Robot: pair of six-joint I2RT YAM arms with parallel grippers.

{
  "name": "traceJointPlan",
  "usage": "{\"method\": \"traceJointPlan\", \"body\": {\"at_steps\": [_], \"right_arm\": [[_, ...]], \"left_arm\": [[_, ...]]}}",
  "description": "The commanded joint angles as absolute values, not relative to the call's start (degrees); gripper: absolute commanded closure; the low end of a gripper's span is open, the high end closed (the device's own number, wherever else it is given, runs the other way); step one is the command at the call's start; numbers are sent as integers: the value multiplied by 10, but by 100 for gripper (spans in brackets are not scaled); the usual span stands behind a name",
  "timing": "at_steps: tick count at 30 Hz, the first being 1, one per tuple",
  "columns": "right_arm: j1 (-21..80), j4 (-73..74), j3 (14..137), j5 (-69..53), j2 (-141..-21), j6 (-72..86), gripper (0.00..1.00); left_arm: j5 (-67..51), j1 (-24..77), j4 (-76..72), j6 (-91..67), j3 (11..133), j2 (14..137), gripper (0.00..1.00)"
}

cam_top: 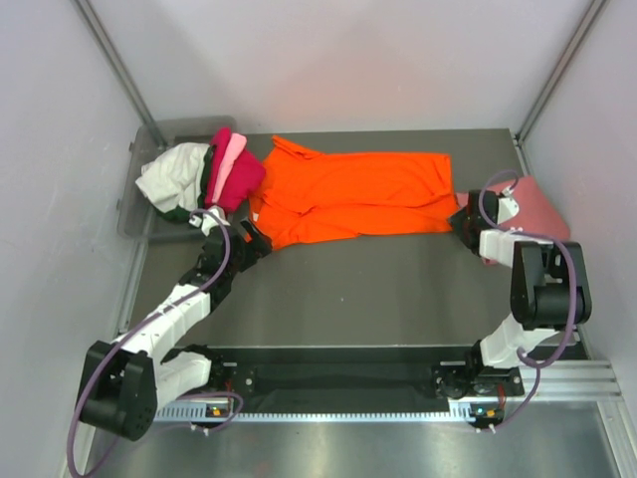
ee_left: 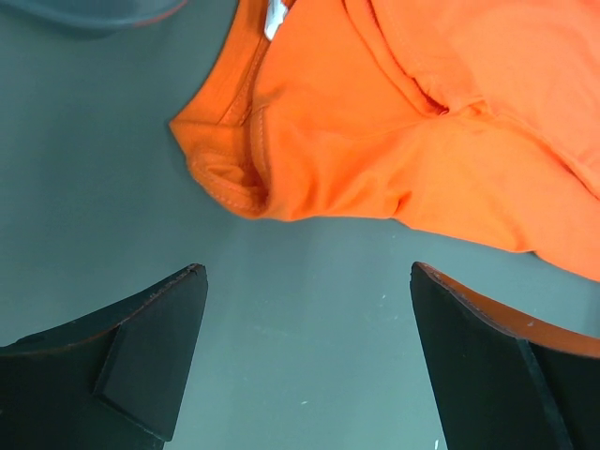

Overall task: Fold and stack the t-shirts
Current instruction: Fold the tshirt

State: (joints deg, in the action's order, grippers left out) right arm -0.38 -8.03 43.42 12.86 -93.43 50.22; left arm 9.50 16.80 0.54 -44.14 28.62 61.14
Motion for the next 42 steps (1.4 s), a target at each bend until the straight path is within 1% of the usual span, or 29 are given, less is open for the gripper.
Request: {"method": "traceJointPlan", "body": {"at_steps": [1, 3, 4, 6, 7, 11, 13, 16, 17, 23, 28, 31, 33, 35, 37, 40, 42], "right_arm": [[-19, -75, 464, 148, -948, 508, 58], [-20, -65, 473, 148, -954, 507, 70], [-20, -63, 475, 149, -956, 506, 83], [-20, -56, 482, 149, -958, 498, 95], [-19, -54, 484, 149, -959, 497, 100], [-13, -47, 472, 141, -940, 490, 100], [-9, -44, 461, 135, -922, 490, 100], [-4, -27, 432, 134, -883, 487, 100], [14, -19, 417, 135, -861, 486, 100], [11, 23, 366, 162, -777, 466, 100], [4, 33, 360, 161, -759, 440, 100], [4, 20, 354, 156, -759, 440, 100], [4, 8, 348, 155, -758, 441, 100], [4, 5, 344, 156, -756, 440, 100], [4, 4, 338, 156, -751, 440, 100], [4, -18, 327, 155, -744, 442, 100], [4, -21, 324, 153, -739, 443, 100]], "left_arm": [[105, 165, -3, -437, 309, 612, 7], [105, 165, -4, -439, 306, 613, 7], [104, 165, -5, -439, 304, 613, 7], [104, 165, -5, -441, 301, 615, 7], [103, 165, -5, -441, 301, 615, 7], [105, 164, -3, -443, 297, 612, 7], [116, 165, 23, -446, 299, 613, 7], [125, 165, 41, -445, 302, 609, 8], [127, 165, 47, -444, 303, 606, 8], [134, 165, 59, -442, 301, 592, 8], [126, 165, 51, -451, 296, 608, 8], [120, 165, 41, -463, 299, 623, 11], [132, 166, 33, -479, 301, 636, 16], [144, 165, 21, -492, 301, 650, 18], [152, 166, 12, -503, 304, 662, 23], [175, 165, -14, -531, 306, 700, 33], [177, 165, -43, -554, 308, 717, 34]]}}
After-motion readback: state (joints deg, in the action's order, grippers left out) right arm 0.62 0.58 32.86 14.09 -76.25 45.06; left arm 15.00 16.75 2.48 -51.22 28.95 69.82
